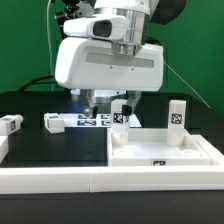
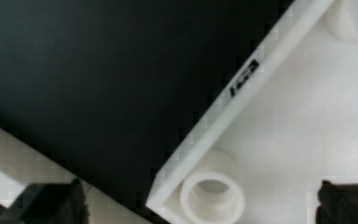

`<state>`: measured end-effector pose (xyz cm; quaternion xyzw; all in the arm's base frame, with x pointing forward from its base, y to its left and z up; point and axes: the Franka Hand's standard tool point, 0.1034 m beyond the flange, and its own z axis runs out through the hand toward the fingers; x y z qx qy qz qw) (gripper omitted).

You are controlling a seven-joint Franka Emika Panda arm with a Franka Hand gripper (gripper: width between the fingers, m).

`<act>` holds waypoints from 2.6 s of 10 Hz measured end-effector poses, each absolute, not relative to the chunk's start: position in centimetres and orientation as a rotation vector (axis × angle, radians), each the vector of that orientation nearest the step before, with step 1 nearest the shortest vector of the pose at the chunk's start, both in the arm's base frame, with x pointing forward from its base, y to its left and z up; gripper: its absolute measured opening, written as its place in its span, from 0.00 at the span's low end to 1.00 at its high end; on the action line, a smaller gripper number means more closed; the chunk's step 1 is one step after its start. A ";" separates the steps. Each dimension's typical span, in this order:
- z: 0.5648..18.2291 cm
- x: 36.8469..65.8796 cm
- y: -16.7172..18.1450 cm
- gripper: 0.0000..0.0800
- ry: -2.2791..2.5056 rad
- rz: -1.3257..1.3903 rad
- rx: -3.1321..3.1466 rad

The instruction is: Assemble square table

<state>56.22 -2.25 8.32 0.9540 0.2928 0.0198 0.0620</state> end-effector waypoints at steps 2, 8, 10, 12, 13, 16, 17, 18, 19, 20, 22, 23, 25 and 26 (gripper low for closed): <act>8.8 55.3 -6.0 0.81 0.865 -0.013 2.919; 7.7 51.4 -9.5 0.81 0.830 -0.053 2.950; 7.7 51.4 -9.5 0.81 0.830 -0.055 2.950; 6.8 49.5 -9.2 0.81 0.712 -0.093 2.994; 5.8 47.5 -8.7 0.81 0.638 -0.143 3.022; 4.7 45.5 -8.7 0.81 0.634 -0.190 3.030; 4.8 45.6 -8.7 0.81 0.636 -0.188 3.029; 4.7 45.6 -8.7 0.81 0.636 -0.189 3.029; 4.7 45.6 -8.7 0.81 0.636 -0.190 3.029; 4.6 45.4 -8.8 0.81 0.642 -0.193 3.029; 3.6 42.6 -10.3 0.81 0.615 -0.233 3.044; 3.3 41.9 -10.6 0.81 0.612 -0.248 3.049; 3.2 41.6 -10.2 0.81 0.610 -0.288 3.054; 3.1 41.7 -10.2 0.81 0.615 -0.286 3.052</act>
Offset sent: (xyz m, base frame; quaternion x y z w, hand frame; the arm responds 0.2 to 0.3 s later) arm -0.0444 -0.0473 -0.0029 0.0510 -0.0033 -0.0010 0.9987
